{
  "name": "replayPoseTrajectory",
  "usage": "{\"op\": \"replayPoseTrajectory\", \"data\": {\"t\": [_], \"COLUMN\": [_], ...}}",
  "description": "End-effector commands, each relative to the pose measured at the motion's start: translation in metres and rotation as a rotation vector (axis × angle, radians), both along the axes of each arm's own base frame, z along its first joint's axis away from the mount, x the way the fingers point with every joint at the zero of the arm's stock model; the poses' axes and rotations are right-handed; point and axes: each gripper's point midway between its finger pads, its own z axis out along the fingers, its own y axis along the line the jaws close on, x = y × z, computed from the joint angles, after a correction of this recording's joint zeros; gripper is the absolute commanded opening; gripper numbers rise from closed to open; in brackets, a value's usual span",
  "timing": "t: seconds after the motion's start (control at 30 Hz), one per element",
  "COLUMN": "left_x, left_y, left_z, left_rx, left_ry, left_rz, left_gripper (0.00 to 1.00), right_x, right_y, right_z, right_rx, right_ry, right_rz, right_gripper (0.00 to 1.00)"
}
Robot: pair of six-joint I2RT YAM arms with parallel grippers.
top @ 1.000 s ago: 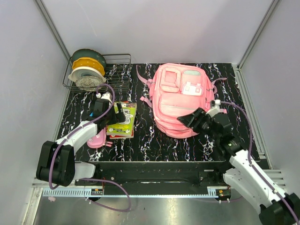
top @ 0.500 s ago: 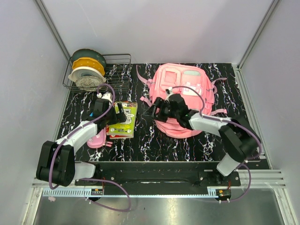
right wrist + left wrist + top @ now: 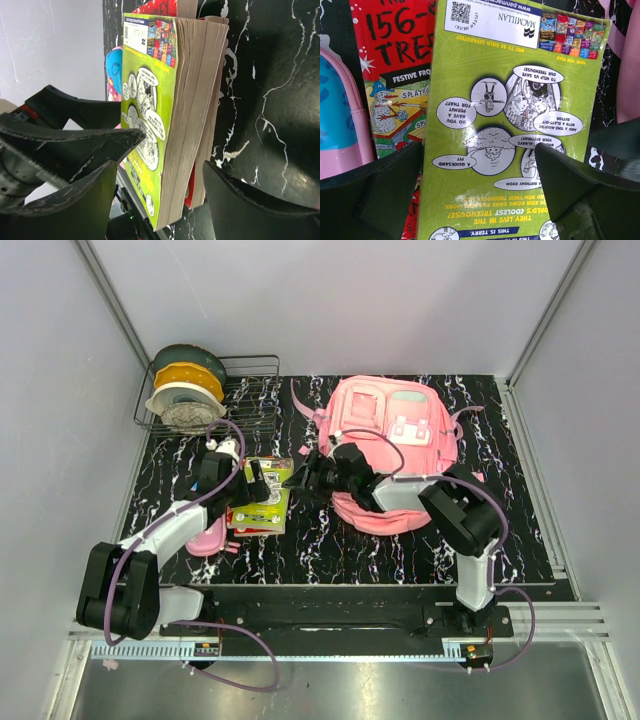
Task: Pack the student bag
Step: Pick up the book from the center of the board.
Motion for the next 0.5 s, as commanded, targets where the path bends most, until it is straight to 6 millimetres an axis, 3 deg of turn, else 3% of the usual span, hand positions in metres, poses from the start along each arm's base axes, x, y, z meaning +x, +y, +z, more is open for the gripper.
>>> {"op": "replayPoseTrajectory", "data": {"t": [0.0, 0.1, 0.2, 0.47], "left_x": [-0.001, -0.006, -0.009, -0.015], "left_y": [-0.01, -0.013, -0.012, -0.015], "left_z": [0.009, 0.013, 0.01, 0.001], "left_rx": [-0.067, -0.097, -0.093, -0.114], "left_ry": [-0.033, -0.056, -0.05, -0.031], "left_rz": [-0.019, -0.026, -0.02, -0.027], "left_gripper": [0.99, 0.99, 0.99, 0.99], "right_x": [0.004, 0.009, 0.01, 0.001], "right_y": [0.02, 0.027, 0.027, 0.041], "right_z": [0.002, 0.003, -0.014, -0.021], "right_rx": [0.066, 0.085, 0.032, 0.179], "right_ry": [0.007, 0.004, 0.024, 0.092], "right_rz": [0.003, 0.0, -0.011, 0.026], "right_gripper": [0.75, 0.75, 0.75, 0.76]}}
